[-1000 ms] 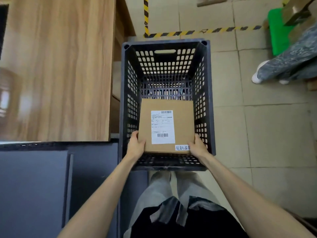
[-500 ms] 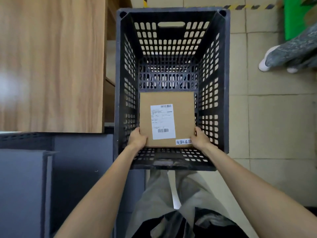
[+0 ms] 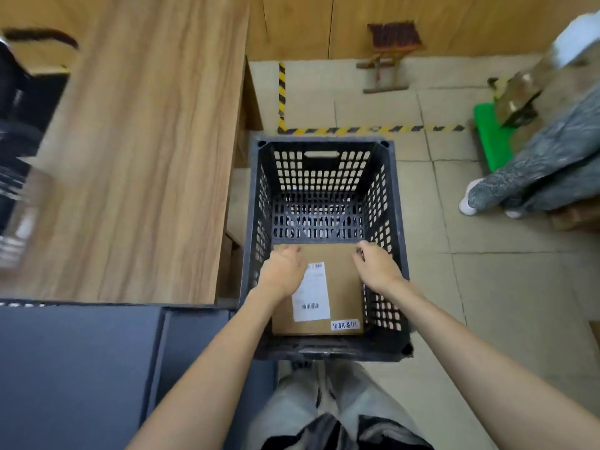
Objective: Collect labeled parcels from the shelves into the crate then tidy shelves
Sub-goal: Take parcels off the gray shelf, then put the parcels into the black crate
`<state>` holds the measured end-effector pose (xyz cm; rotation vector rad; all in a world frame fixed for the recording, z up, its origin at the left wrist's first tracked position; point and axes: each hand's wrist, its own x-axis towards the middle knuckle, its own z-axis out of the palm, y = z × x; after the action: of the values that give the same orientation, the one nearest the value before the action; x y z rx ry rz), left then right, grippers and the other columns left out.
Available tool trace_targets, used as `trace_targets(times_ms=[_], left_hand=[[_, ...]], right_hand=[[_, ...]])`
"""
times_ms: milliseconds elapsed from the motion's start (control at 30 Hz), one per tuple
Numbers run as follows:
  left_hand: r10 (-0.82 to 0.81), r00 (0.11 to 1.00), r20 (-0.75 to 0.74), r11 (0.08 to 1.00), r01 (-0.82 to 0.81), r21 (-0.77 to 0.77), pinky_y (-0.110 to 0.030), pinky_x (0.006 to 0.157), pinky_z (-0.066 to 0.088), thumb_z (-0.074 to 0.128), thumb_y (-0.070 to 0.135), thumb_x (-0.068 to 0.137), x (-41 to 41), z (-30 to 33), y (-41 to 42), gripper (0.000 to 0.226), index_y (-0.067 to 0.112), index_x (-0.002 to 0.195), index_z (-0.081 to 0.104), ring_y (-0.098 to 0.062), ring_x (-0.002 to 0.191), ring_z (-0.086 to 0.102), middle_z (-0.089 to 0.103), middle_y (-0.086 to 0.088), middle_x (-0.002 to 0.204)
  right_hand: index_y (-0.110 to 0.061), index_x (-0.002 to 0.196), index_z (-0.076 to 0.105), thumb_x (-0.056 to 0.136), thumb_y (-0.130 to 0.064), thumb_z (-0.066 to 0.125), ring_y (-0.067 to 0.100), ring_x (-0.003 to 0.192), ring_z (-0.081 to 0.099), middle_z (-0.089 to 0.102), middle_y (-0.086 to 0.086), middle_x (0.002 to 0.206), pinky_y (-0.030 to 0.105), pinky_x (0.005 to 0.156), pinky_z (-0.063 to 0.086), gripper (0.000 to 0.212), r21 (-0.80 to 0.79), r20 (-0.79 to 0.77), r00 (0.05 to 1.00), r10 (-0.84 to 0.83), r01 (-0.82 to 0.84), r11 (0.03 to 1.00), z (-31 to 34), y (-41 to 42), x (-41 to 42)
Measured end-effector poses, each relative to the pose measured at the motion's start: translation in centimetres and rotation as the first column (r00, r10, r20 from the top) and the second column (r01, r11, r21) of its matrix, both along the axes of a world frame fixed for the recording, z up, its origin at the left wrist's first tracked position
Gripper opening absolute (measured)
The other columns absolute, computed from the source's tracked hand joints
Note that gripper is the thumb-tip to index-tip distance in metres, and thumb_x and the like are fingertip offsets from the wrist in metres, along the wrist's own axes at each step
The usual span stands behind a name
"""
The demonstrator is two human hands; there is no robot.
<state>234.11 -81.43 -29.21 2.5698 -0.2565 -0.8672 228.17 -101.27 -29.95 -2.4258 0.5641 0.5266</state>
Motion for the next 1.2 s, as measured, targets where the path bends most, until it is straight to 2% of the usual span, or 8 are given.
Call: trace_targets(times_ms=[133,233,333,467,633,967,1133,1200], left_hand=[[-0.131,0.943,0.304,0.991,0.118,0.063,-0.044,0.094,0.048,0.045,0.037,0.102,2.9,8.3,-1.4,0.032,0.012,0.115,0.062,-0.03,0.114,0.056,0.061,-0.008,0.121],[-0.171,0.875,0.453,0.983,0.12,0.139,-0.044,0.097,0.046,0.042,0.04,0.103,4.0,14.3,-1.8,0.038,0.014,0.123,0.062,-0.028,0.118,0.056,0.062,-0.007,0.125],[-0.14,0.829,0.541,0.986,0.065,0.156,-0.045,0.097,0.049,0.041,0.042,0.103,4.4,19.4,-2.3,0.04,0.015,0.126,0.061,-0.027,0.119,0.057,0.063,-0.006,0.126],[-0.062,0.795,0.603,0.988,-0.038,0.151,-0.045,0.092,0.052,0.039,0.047,0.102,3.7,24.3,-1.7,0.04,0.019,0.117,0.063,-0.027,0.111,0.061,0.066,-0.005,0.118],[0.023,0.778,0.627,0.966,-0.18,0.188,-0.045,0.101,0.048,0.038,0.05,0.103,0.7,28.3,0.7,0.047,0.02,0.131,0.06,-0.027,0.123,0.055,0.062,-0.005,0.132],[0.245,0.715,0.654,0.782,-0.545,0.303,-0.041,0.095,0.047,0.04,0.053,0.102,-13.8,32.1,10.4,0.049,0.022,0.137,0.055,-0.027,0.123,0.056,0.06,-0.003,0.137],[0.396,0.603,0.692,0.631,-0.727,0.272,-0.044,0.1,0.04,0.039,0.048,0.104,-26.1,34.9,15.7,0.048,0.018,0.138,0.052,-0.029,0.125,0.05,0.057,-0.006,0.135],[0.46,0.537,0.707,0.551,-0.797,0.247,-0.042,0.1,0.039,0.039,0.048,0.104,-32.2,36.0,17.8,0.048,0.017,0.139,0.052,-0.029,0.125,0.051,0.058,-0.007,0.135]], right_hand=[[-0.017,0.085,0.054,0.102,-0.038,0.038,0.022,0.083,0.059,0.06,0.002,0.088,0.041,0.077,0.051,0.032,-0.184,0.145,0.973,0.182,-0.154,0.971,8.0,-1.0,3.8],[-0.019,0.082,0.049,0.103,-0.04,0.038,0.026,0.088,0.059,0.06,0.003,0.091,0.043,0.08,0.051,0.031,-0.29,0.225,0.932,0.283,-0.213,0.933,13.9,-1.5,6.1],[-0.017,0.092,0.051,0.104,-0.041,0.035,0.028,0.095,0.059,0.06,0.005,0.1,0.042,0.079,0.051,0.031,-0.373,0.269,0.878,0.396,-0.284,0.883,19.2,-1.8,7.7],[-0.019,0.088,0.046,0.104,-0.04,0.033,0.027,0.093,0.058,0.053,0.003,0.094,0.039,0.077,0.047,0.029,-0.444,0.326,0.774,0.543,-0.381,0.811,23.9,-2.0,8.6],[-0.017,0.102,0.054,0.104,-0.044,0.029,0.026,0.102,0.058,0.058,0.004,0.11,0.038,0.079,0.043,0.036,-0.504,0.359,0.619,0.699,-0.501,0.703,27.3,-0.5,9.0],[-0.018,0.117,0.056,0.104,-0.045,0.028,0.025,0.111,0.056,0.06,0.006,0.12,0.04,0.092,0.043,0.041,-0.549,0.418,0.209,0.884,-0.718,0.429,31.1,11.7,2.7],[-0.014,0.122,0.055,0.105,-0.044,0.03,0.031,0.112,0.057,0.059,0.009,0.122,0.036,0.078,0.04,0.043,-0.617,0.455,-0.08,0.887,-0.746,0.249,34.3,20.3,-5.0],[-0.013,0.116,0.054,0.104,-0.045,0.03,0.033,0.111,0.057,0.058,0.01,0.118,0.039,0.08,0.04,0.041,-0.626,0.474,-0.175,0.863,-0.756,0.191,35.5,24.0,-9.2]])
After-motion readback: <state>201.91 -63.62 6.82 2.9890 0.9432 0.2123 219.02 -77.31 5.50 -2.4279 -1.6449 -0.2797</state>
